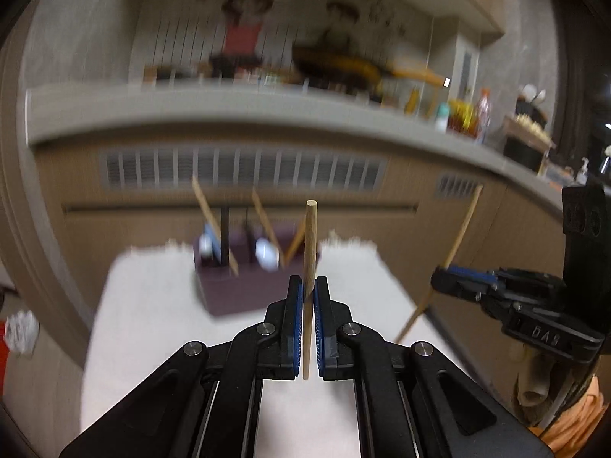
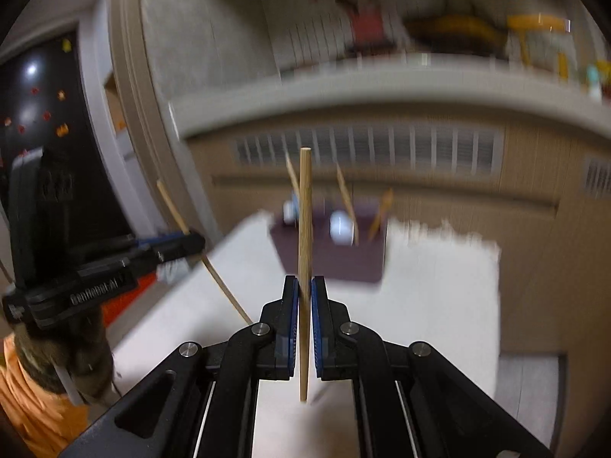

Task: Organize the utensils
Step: 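Lower both chopsticks into the purple caddy and open both tools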

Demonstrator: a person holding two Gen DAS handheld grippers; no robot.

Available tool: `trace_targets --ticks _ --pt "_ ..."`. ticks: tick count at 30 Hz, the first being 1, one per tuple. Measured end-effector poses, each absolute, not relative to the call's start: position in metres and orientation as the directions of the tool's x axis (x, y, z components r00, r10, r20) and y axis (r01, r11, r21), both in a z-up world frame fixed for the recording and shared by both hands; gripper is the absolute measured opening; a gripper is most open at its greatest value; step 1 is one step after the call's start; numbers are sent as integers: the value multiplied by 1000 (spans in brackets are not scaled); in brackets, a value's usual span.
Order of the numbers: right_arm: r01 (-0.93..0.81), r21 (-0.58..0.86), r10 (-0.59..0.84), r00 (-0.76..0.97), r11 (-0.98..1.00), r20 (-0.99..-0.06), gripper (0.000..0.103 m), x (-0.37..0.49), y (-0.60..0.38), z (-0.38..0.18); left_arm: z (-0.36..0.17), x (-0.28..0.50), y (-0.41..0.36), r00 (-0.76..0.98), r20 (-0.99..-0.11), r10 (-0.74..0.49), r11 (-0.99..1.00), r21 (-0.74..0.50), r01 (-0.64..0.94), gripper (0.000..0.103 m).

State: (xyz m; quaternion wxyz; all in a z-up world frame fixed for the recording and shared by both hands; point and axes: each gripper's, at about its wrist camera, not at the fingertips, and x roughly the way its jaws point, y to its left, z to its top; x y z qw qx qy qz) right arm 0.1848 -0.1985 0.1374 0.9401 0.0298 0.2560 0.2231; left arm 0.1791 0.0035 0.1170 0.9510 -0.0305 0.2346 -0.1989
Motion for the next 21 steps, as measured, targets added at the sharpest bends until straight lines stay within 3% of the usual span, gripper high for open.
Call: trace_targets --ticks 4,11,17,21 --pt "-387 92 393 847 917 -357 7 203 -191 203 173 184 0 875 -315 -366 930 -87 358 6" --pt "-341 -5 325 901 940 -289 7 246 -173 251 225 221 -7 915 -201 -350 935 -17 354 6" --pt "-325 -22 301 898 945 -321 7 299 -160 241 225 268 3 925 -194 -327 944 -35 327 6" --pt "-316 1 291 870 949 -398 7 334 -159 206 197 312 16 909 -268 -319 948 -86 307 6"
